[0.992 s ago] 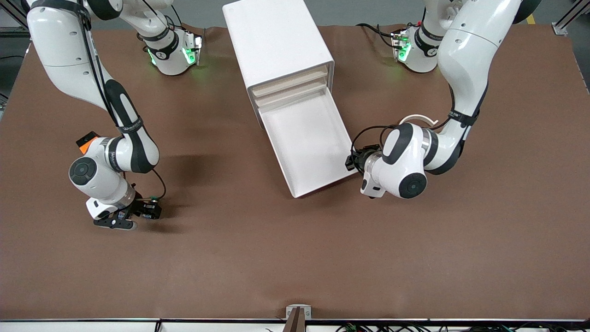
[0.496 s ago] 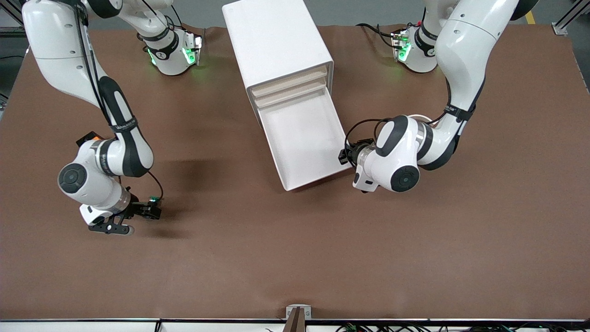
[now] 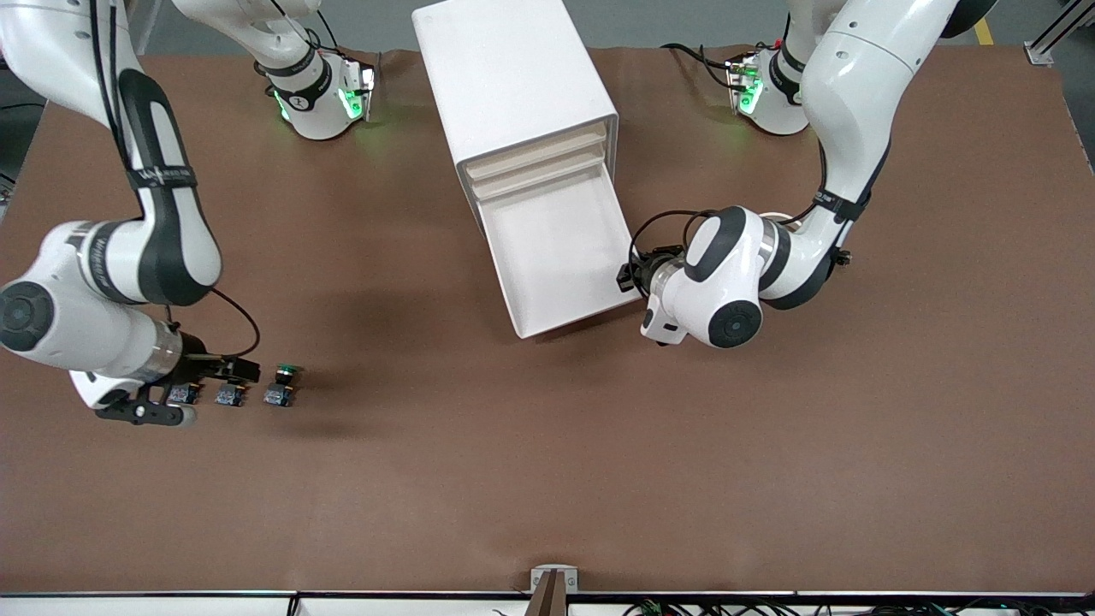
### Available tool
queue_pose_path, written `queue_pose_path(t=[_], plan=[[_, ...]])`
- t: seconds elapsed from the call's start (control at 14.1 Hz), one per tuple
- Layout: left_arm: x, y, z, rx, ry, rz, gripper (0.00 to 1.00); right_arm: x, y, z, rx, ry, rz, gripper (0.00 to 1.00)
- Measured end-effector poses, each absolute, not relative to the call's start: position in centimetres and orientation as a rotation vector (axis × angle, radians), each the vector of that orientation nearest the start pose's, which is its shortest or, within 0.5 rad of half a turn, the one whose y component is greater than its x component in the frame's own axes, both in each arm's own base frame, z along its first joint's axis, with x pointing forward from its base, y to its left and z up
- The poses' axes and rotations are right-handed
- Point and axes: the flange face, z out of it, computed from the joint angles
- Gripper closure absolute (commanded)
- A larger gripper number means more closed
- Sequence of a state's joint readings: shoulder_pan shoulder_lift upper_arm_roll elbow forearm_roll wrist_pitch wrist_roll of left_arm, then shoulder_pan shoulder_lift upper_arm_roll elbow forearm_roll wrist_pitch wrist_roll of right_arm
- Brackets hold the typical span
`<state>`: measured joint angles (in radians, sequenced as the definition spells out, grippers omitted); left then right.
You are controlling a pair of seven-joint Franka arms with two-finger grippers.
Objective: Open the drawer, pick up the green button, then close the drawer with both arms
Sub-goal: 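Push the drawer closed with the left gripper while the right gripper withdraws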
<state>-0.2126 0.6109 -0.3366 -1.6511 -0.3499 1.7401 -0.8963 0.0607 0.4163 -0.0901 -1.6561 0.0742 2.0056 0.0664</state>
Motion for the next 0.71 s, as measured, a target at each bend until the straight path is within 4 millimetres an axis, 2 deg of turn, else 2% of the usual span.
queue_pose_path(t=[0.21, 0.42, 0.71], plan=[[51.9, -34.1, 25.9, -2.895, -0.755, 1.183, 1.0, 64.7, -2.8, 40.6, -3.11, 0.215, 0.128, 0.0], [49.2, -35.6, 24.9, -2.838, -0.731, 1.251, 1.0, 63.4, -3.9, 44.2, -3.12, 0.224, 0.123, 0.0], [46.9, -36.8, 24.1, -2.801, -0.691, 1.303, 1.0, 61.8, -4.8, 48.9, -3.114, 0.229, 0.069, 0.0]])
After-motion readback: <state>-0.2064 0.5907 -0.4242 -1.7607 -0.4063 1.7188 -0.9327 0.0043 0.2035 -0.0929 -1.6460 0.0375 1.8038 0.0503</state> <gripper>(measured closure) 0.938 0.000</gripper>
